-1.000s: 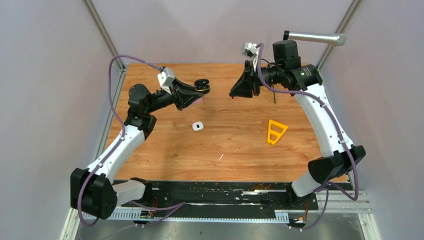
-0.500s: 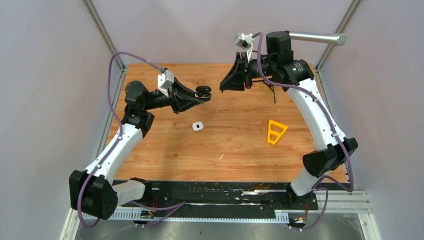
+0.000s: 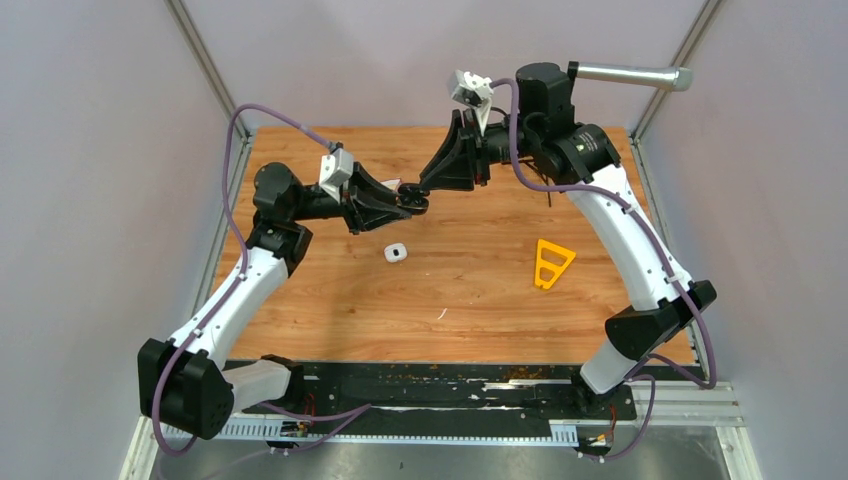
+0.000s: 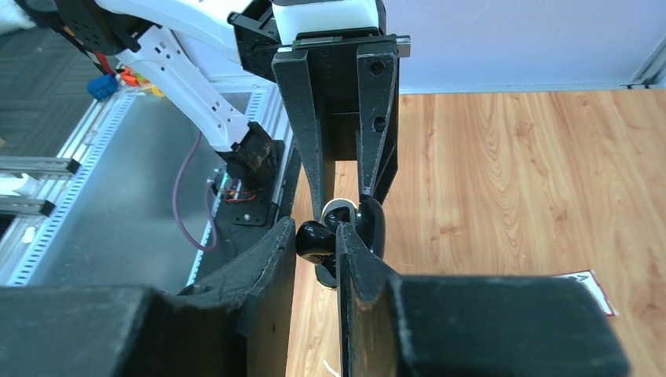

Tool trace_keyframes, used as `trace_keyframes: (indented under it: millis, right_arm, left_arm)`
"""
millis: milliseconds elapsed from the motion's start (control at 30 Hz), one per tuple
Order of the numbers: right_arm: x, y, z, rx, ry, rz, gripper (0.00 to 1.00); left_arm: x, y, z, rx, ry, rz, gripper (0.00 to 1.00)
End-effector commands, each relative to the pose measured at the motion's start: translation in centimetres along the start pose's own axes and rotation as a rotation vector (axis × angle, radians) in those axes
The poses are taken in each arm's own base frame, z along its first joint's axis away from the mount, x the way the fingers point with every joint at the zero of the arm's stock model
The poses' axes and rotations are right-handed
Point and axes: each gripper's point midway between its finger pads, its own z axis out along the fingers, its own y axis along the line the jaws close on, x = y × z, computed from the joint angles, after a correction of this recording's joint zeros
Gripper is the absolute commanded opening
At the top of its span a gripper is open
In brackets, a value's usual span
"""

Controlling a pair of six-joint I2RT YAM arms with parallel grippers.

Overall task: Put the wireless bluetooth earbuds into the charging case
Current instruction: Place the earbud in the charging case.

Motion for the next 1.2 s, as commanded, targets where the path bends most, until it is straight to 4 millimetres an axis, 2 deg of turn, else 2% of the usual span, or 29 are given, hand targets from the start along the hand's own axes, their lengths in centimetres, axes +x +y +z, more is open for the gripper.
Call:
trace_keyframes:
  millis: [0,200,1167]
  right_arm:
    - [-1.1,-0.1,0.0,0.028,-0.001,-0.117,0.07]
    - [0.3,-0.7,0.2,0.044,0.032,-0.095,0.07]
    - [0.9,-1.4,0.5,0.078,0.046,-0.107,0.08]
  left_arm:
    - [-1.5,-0.4,0.3,0.029,-0.019,0.062,0.00]
    - [-1.7,-0.4,0.3,0.024,-0.027,0.064,0.00]
    - [-2.2,0.2,0.4,-0.024,-0.057,0.003,0.00]
